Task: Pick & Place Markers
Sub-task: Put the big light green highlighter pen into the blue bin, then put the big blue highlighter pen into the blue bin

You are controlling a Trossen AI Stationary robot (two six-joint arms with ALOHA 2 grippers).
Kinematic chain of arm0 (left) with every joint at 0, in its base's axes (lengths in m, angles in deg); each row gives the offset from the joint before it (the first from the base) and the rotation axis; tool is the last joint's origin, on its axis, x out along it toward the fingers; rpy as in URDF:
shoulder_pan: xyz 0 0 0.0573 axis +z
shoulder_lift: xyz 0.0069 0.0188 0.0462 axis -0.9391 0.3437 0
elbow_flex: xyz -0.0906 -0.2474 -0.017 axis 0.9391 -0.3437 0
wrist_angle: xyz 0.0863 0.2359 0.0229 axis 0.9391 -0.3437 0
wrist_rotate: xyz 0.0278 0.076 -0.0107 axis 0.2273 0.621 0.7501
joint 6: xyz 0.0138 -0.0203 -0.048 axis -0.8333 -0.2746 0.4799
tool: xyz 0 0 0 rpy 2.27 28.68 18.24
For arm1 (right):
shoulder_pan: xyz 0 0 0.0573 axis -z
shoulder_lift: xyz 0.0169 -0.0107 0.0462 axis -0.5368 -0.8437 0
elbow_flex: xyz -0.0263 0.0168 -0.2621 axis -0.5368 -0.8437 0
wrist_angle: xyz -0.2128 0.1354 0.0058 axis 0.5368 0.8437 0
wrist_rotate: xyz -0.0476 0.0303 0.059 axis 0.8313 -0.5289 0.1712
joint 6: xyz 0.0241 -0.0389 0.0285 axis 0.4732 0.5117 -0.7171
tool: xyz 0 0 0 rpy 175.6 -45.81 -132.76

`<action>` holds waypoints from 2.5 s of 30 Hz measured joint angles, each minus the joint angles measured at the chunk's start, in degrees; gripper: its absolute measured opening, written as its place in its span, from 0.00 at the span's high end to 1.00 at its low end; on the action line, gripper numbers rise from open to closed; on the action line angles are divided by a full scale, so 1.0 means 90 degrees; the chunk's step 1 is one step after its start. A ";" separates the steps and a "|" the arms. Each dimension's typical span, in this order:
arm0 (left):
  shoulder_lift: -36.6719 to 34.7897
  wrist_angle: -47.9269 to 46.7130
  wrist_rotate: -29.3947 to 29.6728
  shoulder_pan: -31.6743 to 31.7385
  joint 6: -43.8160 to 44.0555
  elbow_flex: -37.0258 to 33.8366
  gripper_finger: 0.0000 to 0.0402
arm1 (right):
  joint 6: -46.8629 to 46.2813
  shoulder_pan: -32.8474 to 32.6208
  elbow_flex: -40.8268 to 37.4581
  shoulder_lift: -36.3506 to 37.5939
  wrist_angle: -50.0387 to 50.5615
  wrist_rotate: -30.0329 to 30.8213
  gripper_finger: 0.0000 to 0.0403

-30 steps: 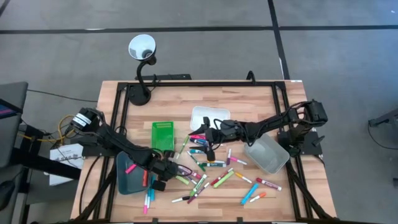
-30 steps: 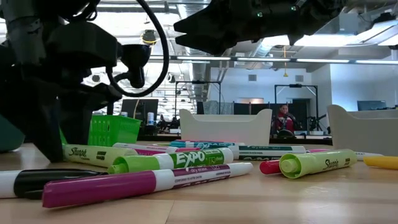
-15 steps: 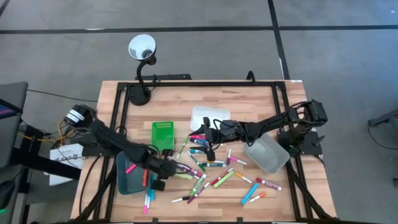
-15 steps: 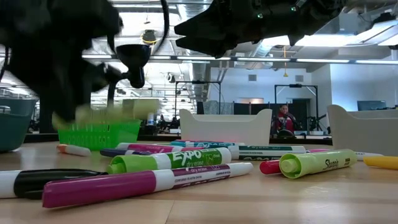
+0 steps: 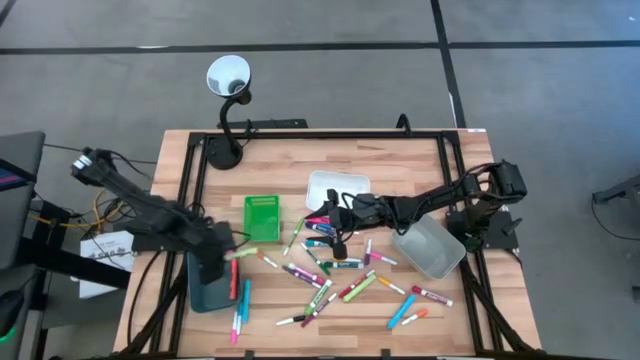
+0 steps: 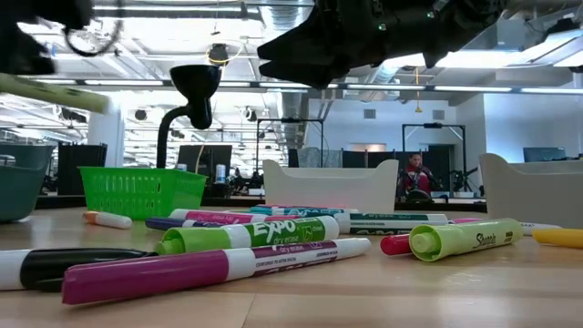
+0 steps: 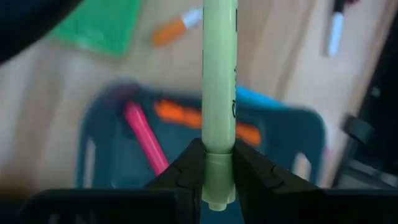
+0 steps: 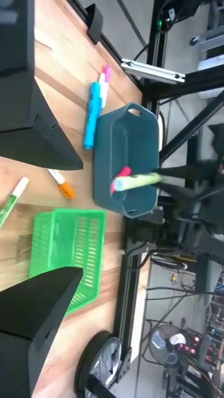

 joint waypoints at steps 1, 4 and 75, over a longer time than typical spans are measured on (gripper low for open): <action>-0.0094 -0.0059 -0.0090 -0.0146 0.0225 0.0000 0.84 | 0.0000 0.0002 0.0000 0.0000 0.0030 0.0001 0.35; -0.0189 -0.0226 -0.0315 -0.0614 0.0905 0.0000 0.84 | 0.0000 0.0022 0.0000 0.0000 0.0109 -0.0002 0.35; 0.4573 0.1379 -0.1546 0.0901 -0.1298 0.1636 0.73 | 0.0393 -0.0189 0.0117 -0.0015 -0.0426 -0.0570 0.35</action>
